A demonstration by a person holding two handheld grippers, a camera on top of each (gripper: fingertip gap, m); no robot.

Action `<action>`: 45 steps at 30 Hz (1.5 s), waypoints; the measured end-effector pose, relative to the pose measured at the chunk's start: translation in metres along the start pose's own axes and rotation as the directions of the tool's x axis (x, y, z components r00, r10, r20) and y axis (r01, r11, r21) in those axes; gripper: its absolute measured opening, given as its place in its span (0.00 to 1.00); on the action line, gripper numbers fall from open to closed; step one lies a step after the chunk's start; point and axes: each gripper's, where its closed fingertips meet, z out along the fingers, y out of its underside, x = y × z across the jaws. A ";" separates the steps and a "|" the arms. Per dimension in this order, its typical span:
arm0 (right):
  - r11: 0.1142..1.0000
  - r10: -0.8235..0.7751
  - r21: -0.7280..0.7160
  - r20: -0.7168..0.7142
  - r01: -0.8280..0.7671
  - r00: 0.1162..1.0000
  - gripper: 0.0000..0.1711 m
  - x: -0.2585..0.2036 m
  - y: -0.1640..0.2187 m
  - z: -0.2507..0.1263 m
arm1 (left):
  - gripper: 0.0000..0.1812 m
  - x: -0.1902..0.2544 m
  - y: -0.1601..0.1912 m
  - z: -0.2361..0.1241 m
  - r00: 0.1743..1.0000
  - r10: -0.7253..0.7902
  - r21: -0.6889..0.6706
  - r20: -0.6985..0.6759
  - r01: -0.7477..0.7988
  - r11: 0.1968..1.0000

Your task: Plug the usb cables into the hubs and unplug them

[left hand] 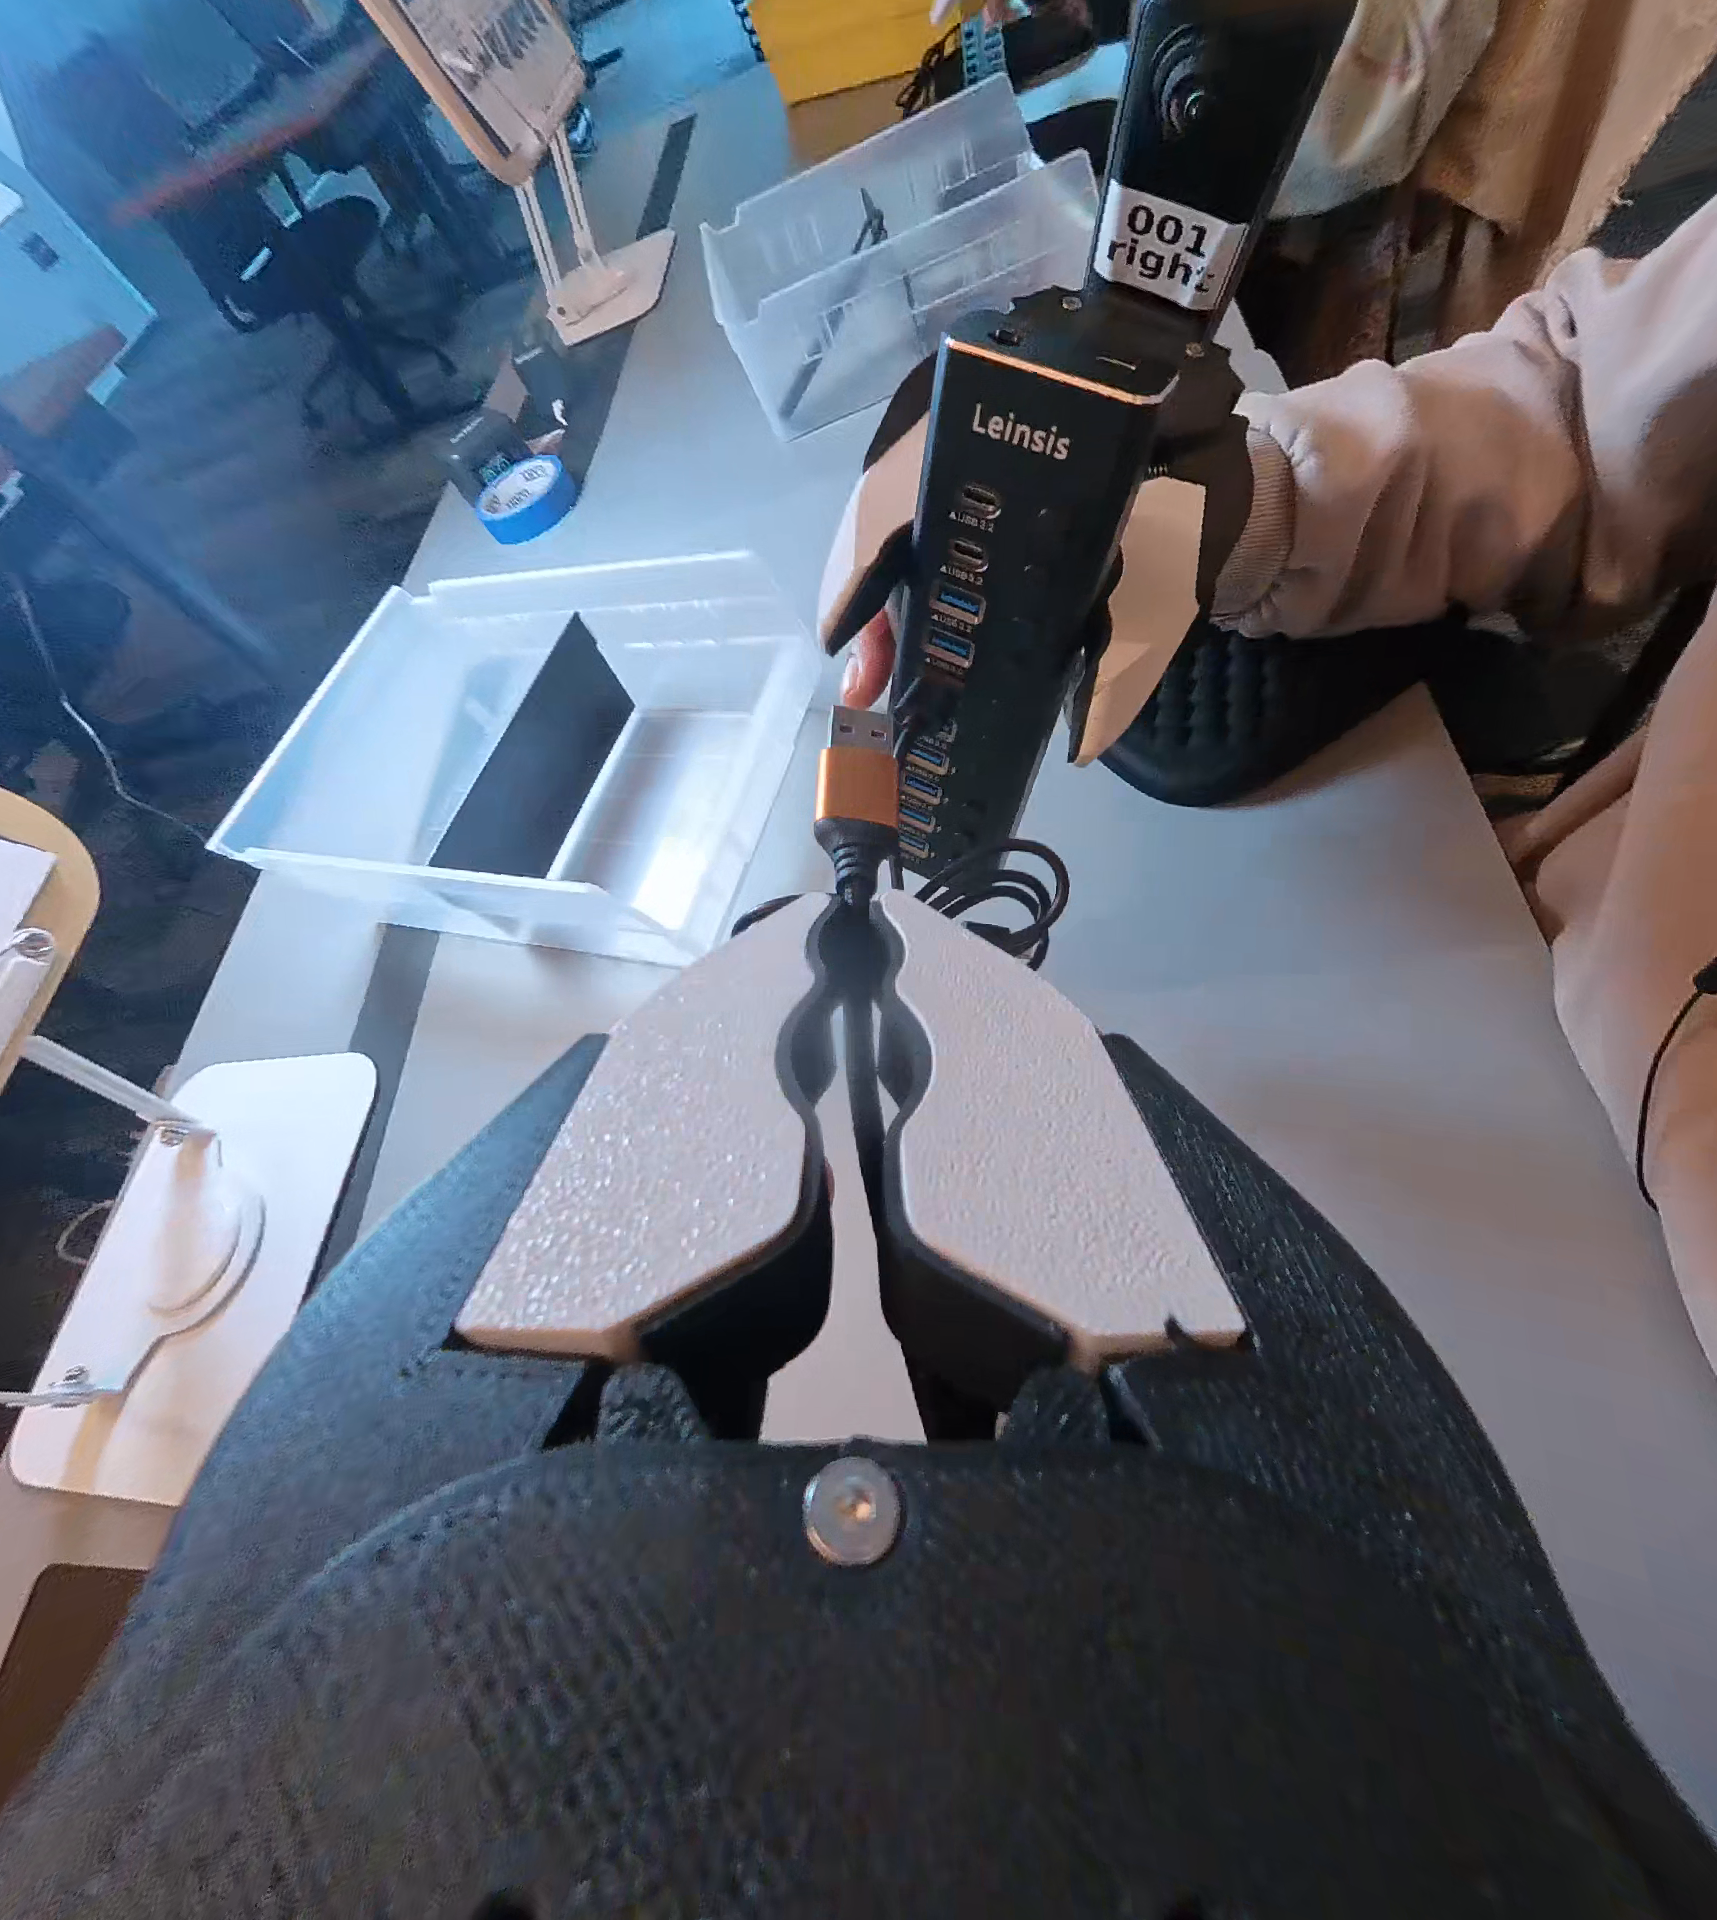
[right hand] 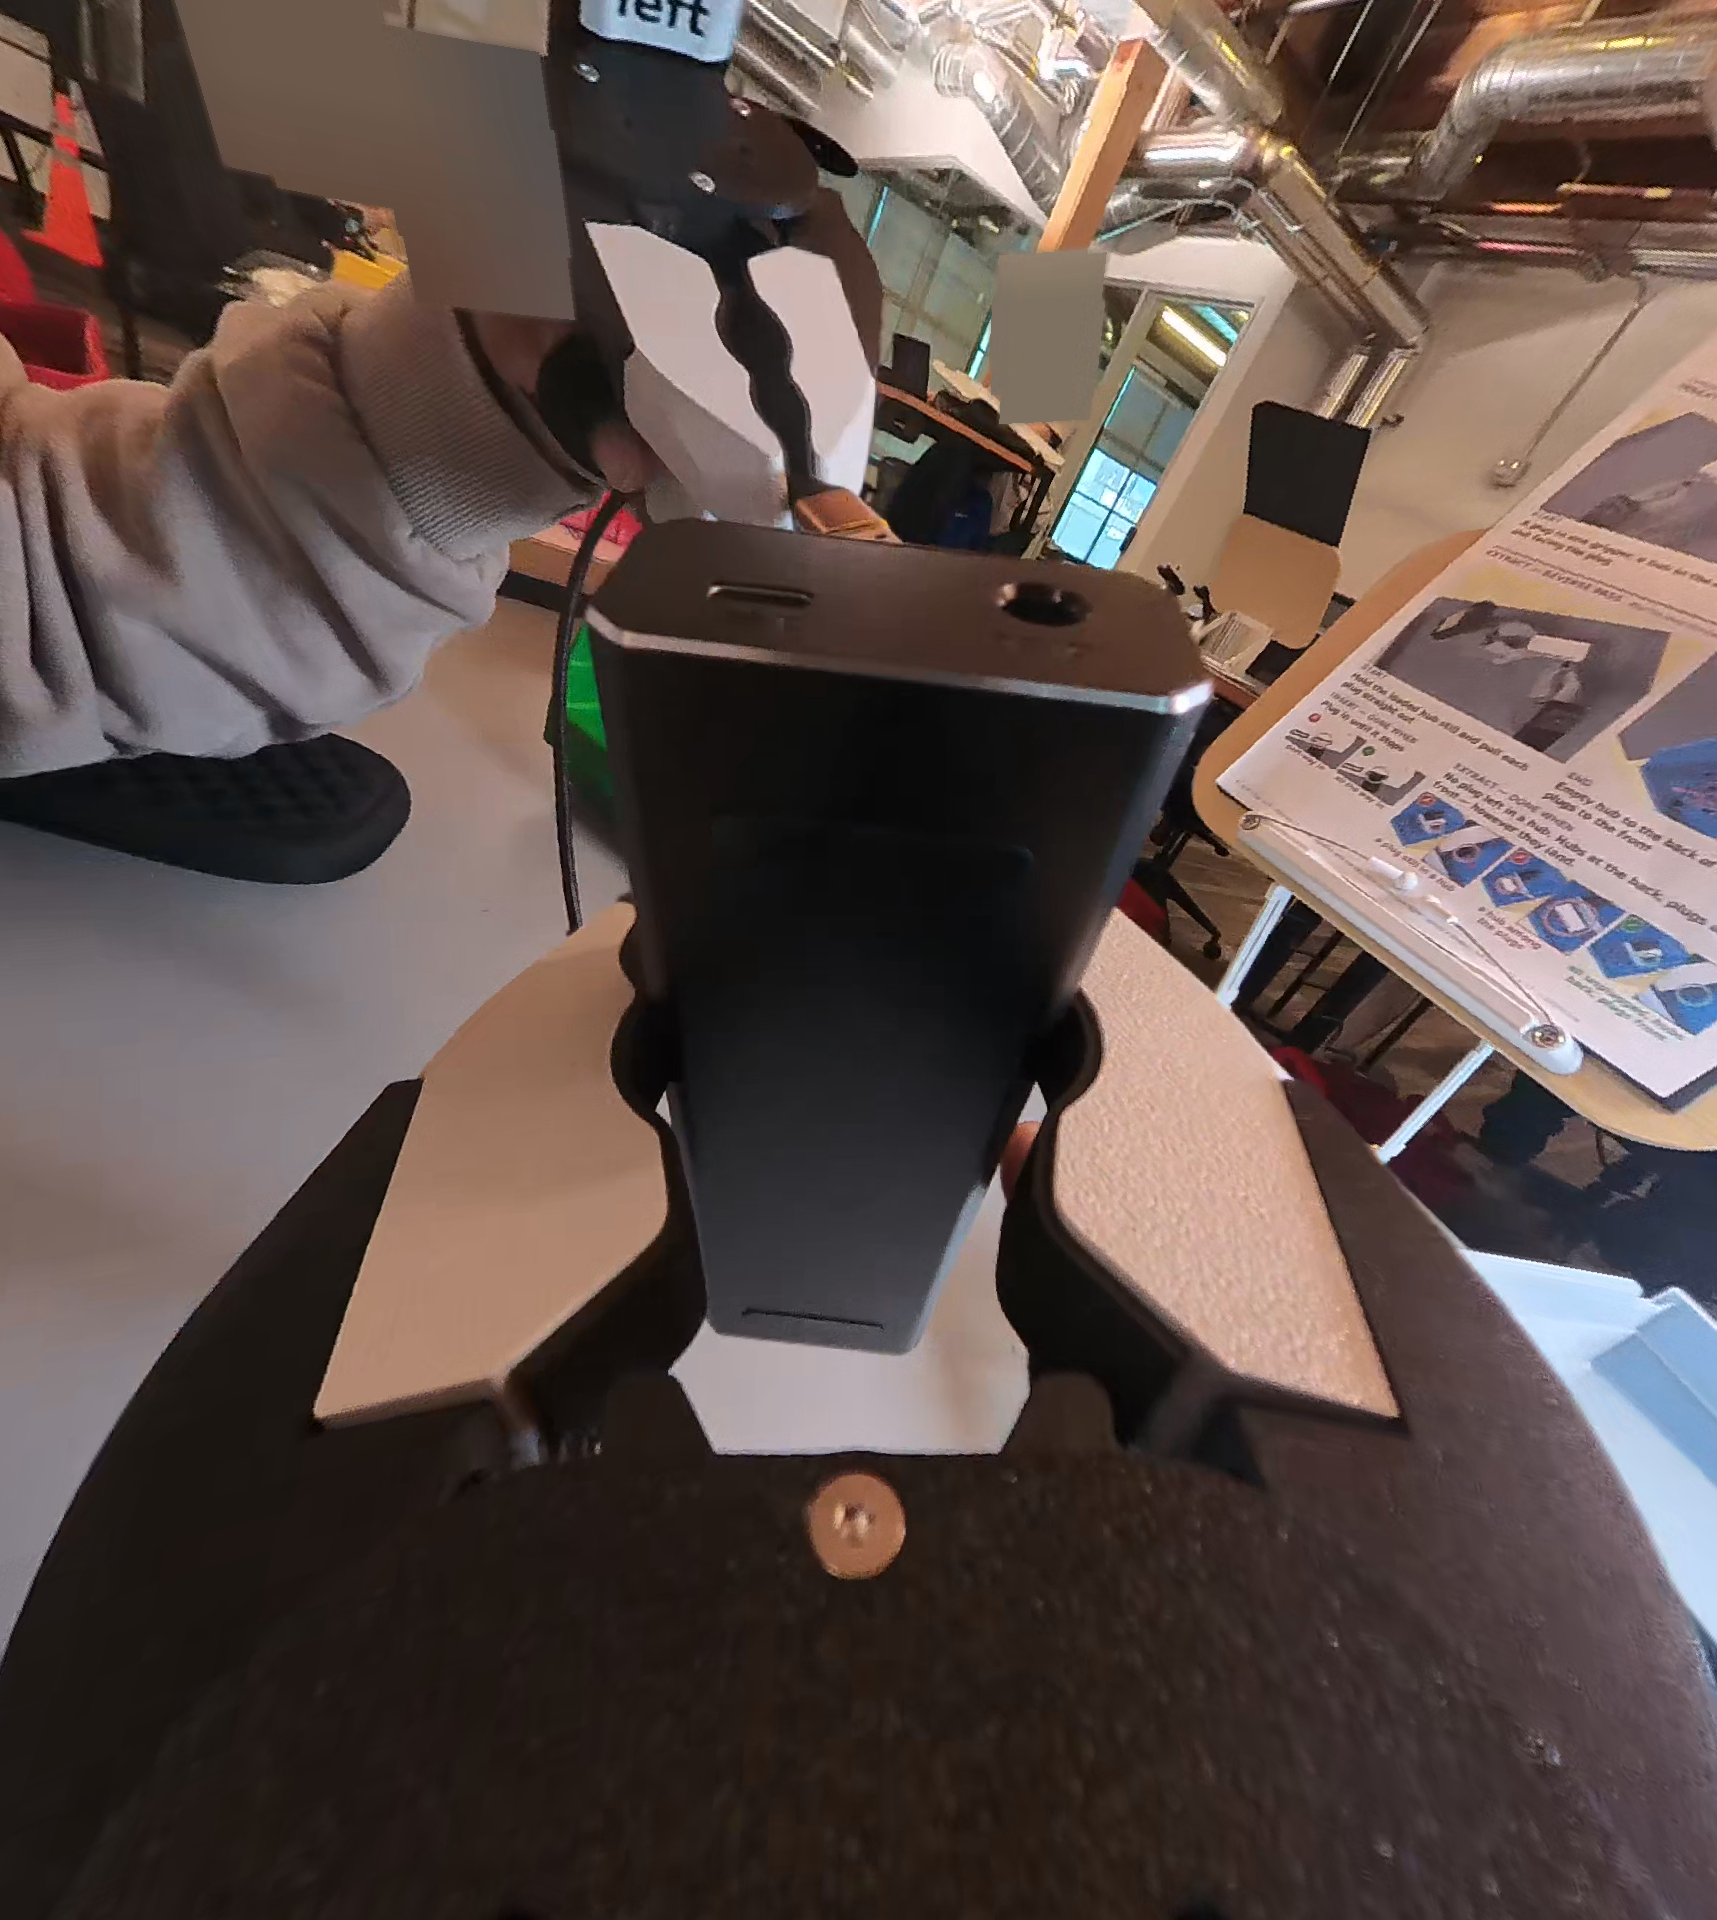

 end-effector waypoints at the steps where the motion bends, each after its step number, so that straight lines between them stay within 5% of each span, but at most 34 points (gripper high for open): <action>1: 1.000 0.002 0.002 -0.008 -0.002 1.000 0.41 0.002 0.000 -0.001 | 0.02 -0.001 0.000 0.000 1.000 0.007 -0.007 0.015 -0.007 1.000; 10: 0.980 0.166 0.118 -0.047 -0.160 0.985 0.42 0.030 -0.007 -0.023 | 0.02 -0.027 0.006 -0.012 0.993 -0.053 0.035 0.105 0.049 0.998; 21: 0.856 0.427 0.316 0.017 -0.409 0.904 0.41 0.059 -0.017 -0.046 | 0.02 -0.037 0.041 0.025 0.988 -0.132 -0.017 0.076 0.134 0.991; 27: 0.921 0.345 0.189 0.008 -0.340 0.939 0.40 0.044 -0.007 -0.032 | 0.06 -0.015 0.071 0.094 0.984 -0.175 -0.105 0.003 0.175 0.979; 34: 0.956 0.280 0.095 -0.003 -0.278 0.960 0.40 0.031 0.003 -0.016 | 0.18 -0.013 0.006 0.056 0.972 -0.226 0.191 -0.070 0.235 0.953; 39: 0.996 0.002 -0.085 -0.240 -0.023 0.971 0.41 0.034 0.020 0.002 | 0.21 0.011 -0.032 0.071 0.956 -0.281 0.290 -0.081 0.292 0.911; 45: 0.939 -0.306 -0.272 -0.374 0.212 0.875 0.41 0.030 0.028 0.022 | 0.20 0.006 -0.021 0.103 0.948 -0.316 0.295 0.036 0.292 0.910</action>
